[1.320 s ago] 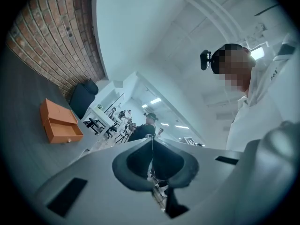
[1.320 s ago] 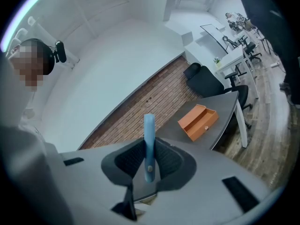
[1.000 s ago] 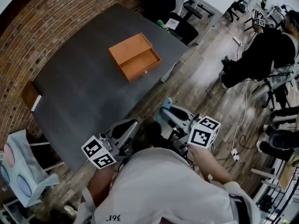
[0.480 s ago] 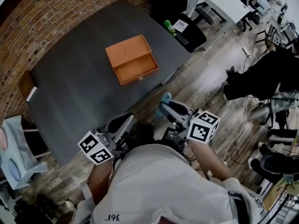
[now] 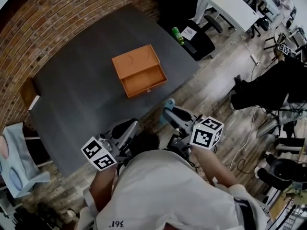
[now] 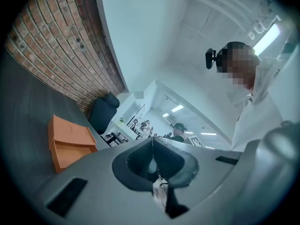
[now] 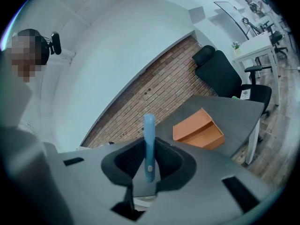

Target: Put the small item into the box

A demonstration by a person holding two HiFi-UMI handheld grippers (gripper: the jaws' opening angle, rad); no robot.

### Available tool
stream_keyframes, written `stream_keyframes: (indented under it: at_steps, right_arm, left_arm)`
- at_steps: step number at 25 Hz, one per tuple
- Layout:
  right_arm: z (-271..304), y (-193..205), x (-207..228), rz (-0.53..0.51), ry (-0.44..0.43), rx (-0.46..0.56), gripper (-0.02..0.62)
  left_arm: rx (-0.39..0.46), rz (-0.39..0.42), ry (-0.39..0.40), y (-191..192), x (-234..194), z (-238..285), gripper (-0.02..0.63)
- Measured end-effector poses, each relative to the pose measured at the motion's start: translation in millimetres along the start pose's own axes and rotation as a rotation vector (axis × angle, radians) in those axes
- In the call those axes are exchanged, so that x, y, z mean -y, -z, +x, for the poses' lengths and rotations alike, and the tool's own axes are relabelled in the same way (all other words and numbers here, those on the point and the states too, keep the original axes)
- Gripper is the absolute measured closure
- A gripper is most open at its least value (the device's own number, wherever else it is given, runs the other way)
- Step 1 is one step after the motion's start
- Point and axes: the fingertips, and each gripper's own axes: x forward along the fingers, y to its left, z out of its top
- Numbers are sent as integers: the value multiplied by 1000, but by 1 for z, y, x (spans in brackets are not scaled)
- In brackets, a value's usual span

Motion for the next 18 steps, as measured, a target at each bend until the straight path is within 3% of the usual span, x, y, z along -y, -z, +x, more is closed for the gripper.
stream_keyframes:
  at_steps: [10,18]
  right_arm:
    - [44,-11,-13,9,53,39,517]
    - [66,-6,-20,12,102,64,517]
  left_arm:
    - [-44,5,49,-36,-32,-17,594]
    - [-82,-8,90,-42,-49,-35,594]
